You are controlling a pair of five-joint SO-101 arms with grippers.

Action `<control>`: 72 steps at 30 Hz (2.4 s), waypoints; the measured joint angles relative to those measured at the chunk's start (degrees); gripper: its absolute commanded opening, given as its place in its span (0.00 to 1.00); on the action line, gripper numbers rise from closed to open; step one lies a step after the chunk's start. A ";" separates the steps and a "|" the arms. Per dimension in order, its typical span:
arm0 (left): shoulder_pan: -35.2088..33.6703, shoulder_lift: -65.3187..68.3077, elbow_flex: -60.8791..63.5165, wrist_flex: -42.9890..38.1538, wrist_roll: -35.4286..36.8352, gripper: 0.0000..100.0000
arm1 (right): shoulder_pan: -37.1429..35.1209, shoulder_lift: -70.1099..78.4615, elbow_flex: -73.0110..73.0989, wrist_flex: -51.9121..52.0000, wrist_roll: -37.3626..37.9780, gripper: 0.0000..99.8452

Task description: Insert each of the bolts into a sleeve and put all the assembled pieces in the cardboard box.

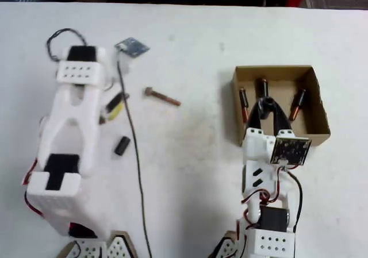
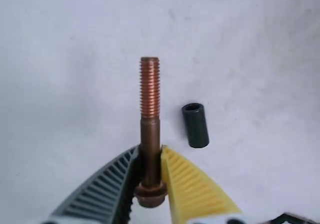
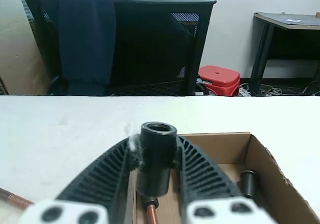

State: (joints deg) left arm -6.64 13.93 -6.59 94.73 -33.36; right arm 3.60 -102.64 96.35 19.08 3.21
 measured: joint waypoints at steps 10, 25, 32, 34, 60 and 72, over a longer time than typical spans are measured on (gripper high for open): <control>-2.90 0.00 10.81 -10.64 -24.62 0.02 | 0.18 0.00 0.00 0.00 0.00 0.02; -4.57 3.16 13.71 -16.70 -43.69 0.02 | 0.09 0.00 0.00 0.00 0.00 0.02; -4.57 6.95 13.80 -20.57 -43.69 0.02 | 0.00 0.00 0.00 0.00 0.00 0.02; -4.57 8.62 13.80 -21.36 -43.69 0.02 | 0.00 0.00 0.00 0.00 0.00 0.02; -2.90 10.46 7.38 -21.10 -31.38 0.10 | 0.09 0.00 0.00 0.00 0.00 0.02; -1.93 10.55 -7.47 -5.54 -25.41 0.10 | 0.09 0.00 0.00 0.00 0.00 0.02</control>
State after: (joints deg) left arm -8.57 24.48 -14.07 89.19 -58.77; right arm 3.69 -102.64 96.35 19.08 3.21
